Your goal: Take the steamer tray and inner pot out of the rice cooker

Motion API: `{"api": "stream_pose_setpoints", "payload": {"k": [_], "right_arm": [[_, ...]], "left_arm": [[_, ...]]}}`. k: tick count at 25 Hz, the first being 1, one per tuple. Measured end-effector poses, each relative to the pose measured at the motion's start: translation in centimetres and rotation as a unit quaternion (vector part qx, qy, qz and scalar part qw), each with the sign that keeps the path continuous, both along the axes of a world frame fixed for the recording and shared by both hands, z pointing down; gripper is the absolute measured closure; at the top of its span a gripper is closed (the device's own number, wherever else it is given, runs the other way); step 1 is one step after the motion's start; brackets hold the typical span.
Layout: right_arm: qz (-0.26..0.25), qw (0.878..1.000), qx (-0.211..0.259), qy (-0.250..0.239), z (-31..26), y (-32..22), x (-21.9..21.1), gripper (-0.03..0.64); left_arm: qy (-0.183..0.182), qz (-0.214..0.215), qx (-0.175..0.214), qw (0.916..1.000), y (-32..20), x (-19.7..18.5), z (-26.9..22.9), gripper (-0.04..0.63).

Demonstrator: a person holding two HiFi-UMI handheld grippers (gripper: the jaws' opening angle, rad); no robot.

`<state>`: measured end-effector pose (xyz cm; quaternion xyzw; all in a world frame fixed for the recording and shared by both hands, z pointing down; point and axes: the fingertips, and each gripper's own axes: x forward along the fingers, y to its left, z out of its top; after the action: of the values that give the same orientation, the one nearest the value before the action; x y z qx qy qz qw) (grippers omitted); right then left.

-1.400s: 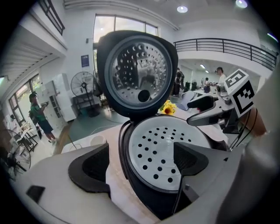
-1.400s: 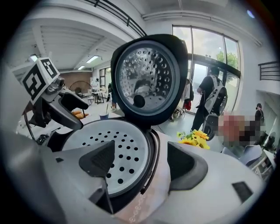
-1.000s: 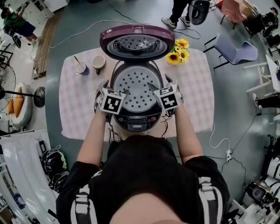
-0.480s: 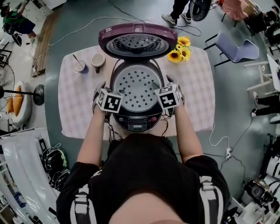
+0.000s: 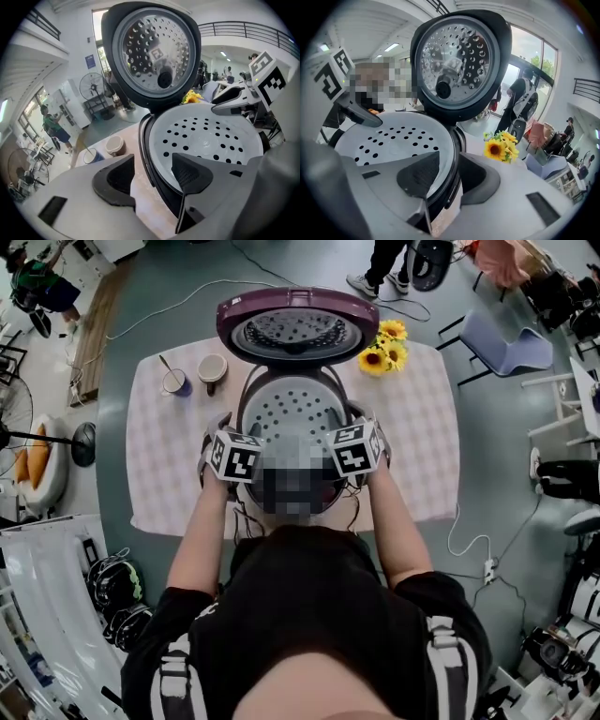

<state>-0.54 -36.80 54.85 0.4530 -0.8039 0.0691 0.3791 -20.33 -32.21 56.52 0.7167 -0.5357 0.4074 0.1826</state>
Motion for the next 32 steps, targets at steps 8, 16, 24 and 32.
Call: {"api": "stream_pose_setpoints", "payload": {"k": [8, 16, 24, 32], "right_arm": [[0.004, 1.0, 0.029, -0.001, -1.4, 0.1, -0.7, 0.548], [0.003, 0.996, 0.081, -0.025, -3.6, 0.5, -1.0, 0.557], [0.004, 0.994, 0.105, -0.033, -5.7, 0.8, -1.1, 0.557], [0.013, 0.985, 0.162, -0.059, -10.1, 1.7, -1.0, 0.557]], "left_arm": [[-0.001, 0.005, 0.009, 0.9999, 0.3, 0.1, -0.4, 0.388], [0.02, 0.003, 0.004, 0.9998, 1.2, 0.4, -0.5, 0.479], [0.016, 0.001, 0.039, 0.9991, 1.1, 0.1, -2.9, 0.485], [0.01, 0.001, 0.118, 0.993, 1.4, -0.1, -8.0, 0.492]]}}
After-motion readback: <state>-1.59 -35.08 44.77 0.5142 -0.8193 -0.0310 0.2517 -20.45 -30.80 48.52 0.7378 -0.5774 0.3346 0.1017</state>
